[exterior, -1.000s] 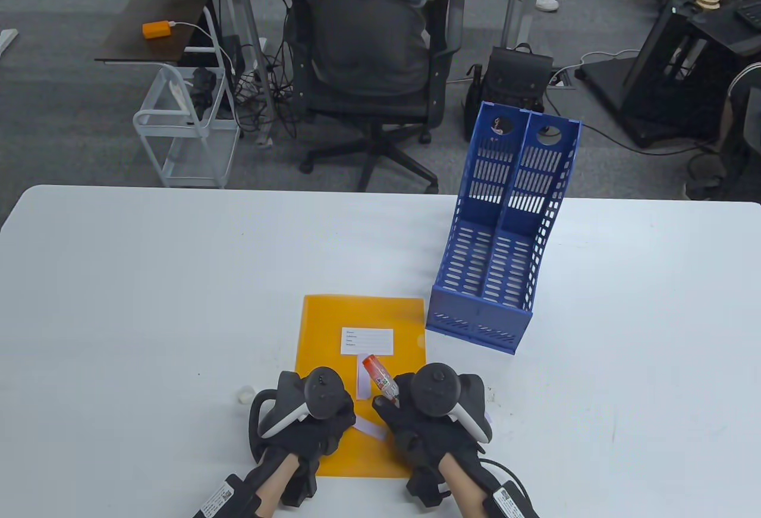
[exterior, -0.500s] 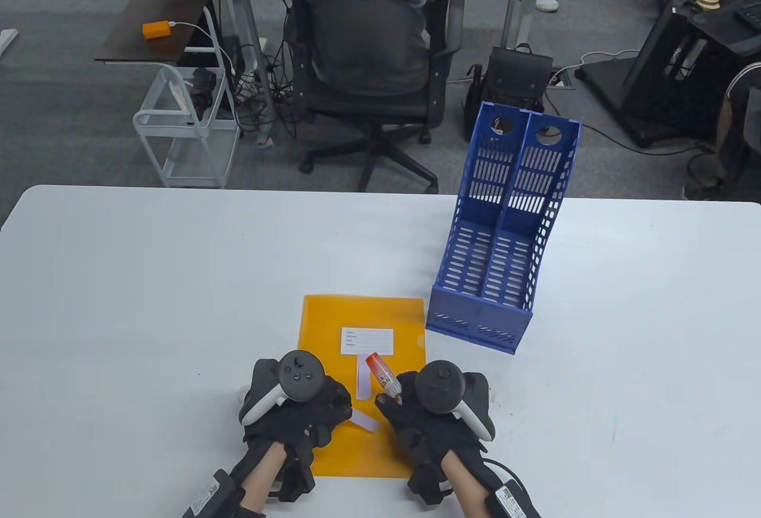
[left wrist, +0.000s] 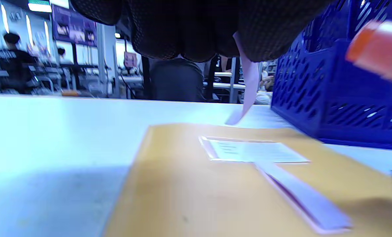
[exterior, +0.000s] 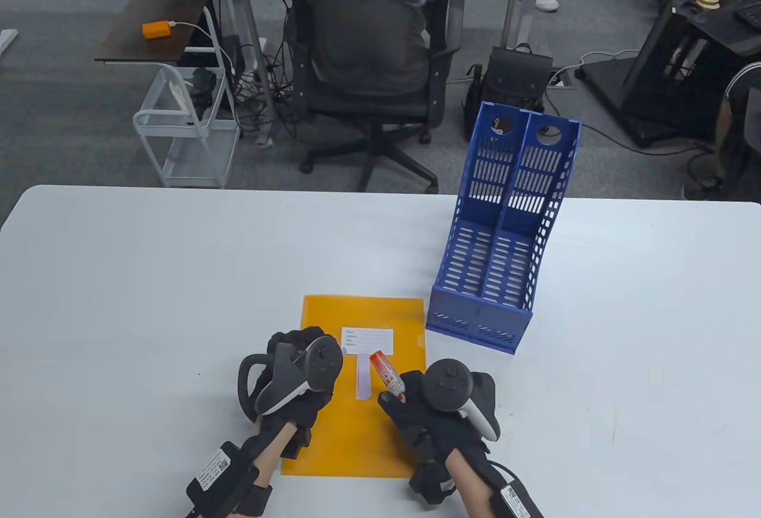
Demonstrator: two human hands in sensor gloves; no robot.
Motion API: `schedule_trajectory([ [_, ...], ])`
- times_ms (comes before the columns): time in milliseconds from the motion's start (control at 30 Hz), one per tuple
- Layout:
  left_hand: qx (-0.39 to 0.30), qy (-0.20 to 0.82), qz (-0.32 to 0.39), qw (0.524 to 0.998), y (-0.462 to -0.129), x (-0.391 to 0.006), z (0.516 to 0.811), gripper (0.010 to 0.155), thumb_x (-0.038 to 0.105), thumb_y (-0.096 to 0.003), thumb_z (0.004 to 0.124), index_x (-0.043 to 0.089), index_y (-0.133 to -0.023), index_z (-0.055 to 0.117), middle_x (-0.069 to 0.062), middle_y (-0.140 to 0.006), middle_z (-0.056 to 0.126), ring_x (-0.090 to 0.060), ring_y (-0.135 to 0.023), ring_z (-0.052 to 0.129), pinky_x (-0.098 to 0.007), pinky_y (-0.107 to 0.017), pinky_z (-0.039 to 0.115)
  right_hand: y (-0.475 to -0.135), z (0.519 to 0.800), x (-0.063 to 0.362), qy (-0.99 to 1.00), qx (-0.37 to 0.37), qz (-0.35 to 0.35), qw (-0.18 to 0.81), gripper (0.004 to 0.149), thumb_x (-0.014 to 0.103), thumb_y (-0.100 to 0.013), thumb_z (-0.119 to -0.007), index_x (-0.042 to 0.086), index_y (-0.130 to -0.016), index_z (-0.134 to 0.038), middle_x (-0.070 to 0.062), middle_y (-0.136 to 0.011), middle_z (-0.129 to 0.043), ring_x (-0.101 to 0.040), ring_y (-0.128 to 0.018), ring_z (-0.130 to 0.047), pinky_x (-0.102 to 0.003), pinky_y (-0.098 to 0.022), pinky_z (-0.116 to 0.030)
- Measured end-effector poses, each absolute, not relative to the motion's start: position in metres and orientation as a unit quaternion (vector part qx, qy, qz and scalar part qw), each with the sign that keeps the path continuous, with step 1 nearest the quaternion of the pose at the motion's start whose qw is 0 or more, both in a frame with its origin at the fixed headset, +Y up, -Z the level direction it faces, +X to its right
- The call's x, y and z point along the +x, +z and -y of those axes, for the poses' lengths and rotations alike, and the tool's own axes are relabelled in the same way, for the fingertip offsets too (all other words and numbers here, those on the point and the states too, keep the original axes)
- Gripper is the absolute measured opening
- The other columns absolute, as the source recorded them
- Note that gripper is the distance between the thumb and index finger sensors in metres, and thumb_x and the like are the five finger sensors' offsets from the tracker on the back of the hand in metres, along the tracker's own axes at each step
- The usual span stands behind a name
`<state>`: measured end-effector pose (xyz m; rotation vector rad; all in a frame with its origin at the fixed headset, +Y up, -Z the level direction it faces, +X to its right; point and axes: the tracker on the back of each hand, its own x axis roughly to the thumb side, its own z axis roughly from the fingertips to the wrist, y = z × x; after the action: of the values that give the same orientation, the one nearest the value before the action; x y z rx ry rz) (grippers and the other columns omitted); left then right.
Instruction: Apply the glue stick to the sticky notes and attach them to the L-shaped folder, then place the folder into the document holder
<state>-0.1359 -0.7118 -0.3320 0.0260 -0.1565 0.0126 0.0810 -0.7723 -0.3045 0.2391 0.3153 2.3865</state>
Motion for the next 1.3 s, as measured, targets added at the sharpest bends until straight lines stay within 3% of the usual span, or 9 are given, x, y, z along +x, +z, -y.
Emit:
schedule_trajectory([
  [333, 0.009, -0.063, 0.067, 0.996, -0.348, -0.107, 0.743, 0.041, 0.038, -0.0485, 0.079, 0.02, -0.086, 0.073, -0.007, -0.102, 0.072, -0.032, -0.094, 0.074, -0.064, -0.073, 0.053, -0.304, 0.773, 0.083, 0.923, 0.077, -0.111, 0.361, 0.061, 0.048, -0.051, -0.068, -0.001, -0.087, -0.058, -0.027, -0.089, -0.076, -0.041, -0.074, -0.084, -0.05, -0.046, -0.08],
  [500, -0.005, -0.04, 0.07, 0.997, -0.349, -0.101, 0.755, 0.041, 0.039, -0.0488, 0.078, 0.021, -0.086, 0.073, -0.006, -0.102, 0.072, -0.031, -0.095, 0.074, -0.063, -0.073, 0.054, -0.304, 0.774, 0.082, 0.925, 0.079, -0.111, 0.354, 0.061, 0.048, -0.051, -0.068, 0.0, -0.087, -0.057, -0.027, -0.089, -0.075, -0.041, -0.074, -0.083, -0.05, -0.047, -0.079],
  [700, -0.083, 0.012, 0.126, 0.988, -0.35, -0.099, 0.76, 0.039, 0.038, -0.0476, 0.081, 0.025, -0.085, 0.078, -0.004, -0.101, 0.079, -0.029, -0.092, 0.082, -0.062, -0.072, 0.059, -0.305, 0.774, 0.083, 0.922, 0.078, -0.119, 0.361, 0.061, 0.048, -0.051, -0.067, 0.0, -0.087, -0.056, -0.027, -0.09, -0.074, -0.041, -0.075, -0.082, -0.05, -0.048, -0.079],
  [867, -0.122, 0.015, 0.122, 0.985, -0.35, -0.099, 0.766, 0.038, 0.038, -0.0476, 0.081, 0.03, -0.085, 0.079, 0.0, -0.102, 0.081, -0.029, -0.095, 0.08, -0.062, -0.072, 0.058, -0.306, 0.776, 0.087, 0.913, 0.075, -0.132, 0.378, 0.061, 0.047, -0.051, -0.067, 0.0, -0.088, -0.055, -0.027, -0.091, -0.073, -0.042, -0.076, -0.081, -0.05, -0.049, -0.078],
  [1100, -0.125, 0.002, 0.122, 0.985, -0.348, -0.097, 0.768, 0.038, 0.04, -0.0474, 0.081, 0.032, -0.085, 0.079, 0.005, -0.102, 0.081, -0.027, -0.096, 0.079, -0.061, -0.072, 0.058, -0.306, 0.775, 0.086, 0.914, 0.077, -0.135, 0.376, 0.061, 0.047, -0.051, -0.067, 0.0, -0.088, -0.055, -0.027, -0.092, -0.073, -0.042, -0.077, -0.081, -0.05, -0.05, -0.077],
  [1300, -0.136, 0.003, 0.122, 0.983, -0.347, -0.096, 0.77, 0.038, 0.04, -0.048, 0.08, 0.034, -0.086, 0.078, 0.001, -0.104, 0.077, -0.03, -0.097, 0.076, -0.062, -0.073, 0.057, -0.306, 0.775, 0.086, 0.914, 0.077, -0.136, 0.375, 0.061, 0.047, -0.051, -0.067, 0.0, -0.088, -0.055, -0.026, -0.092, -0.073, -0.042, -0.077, -0.081, -0.05, -0.05, -0.077],
])
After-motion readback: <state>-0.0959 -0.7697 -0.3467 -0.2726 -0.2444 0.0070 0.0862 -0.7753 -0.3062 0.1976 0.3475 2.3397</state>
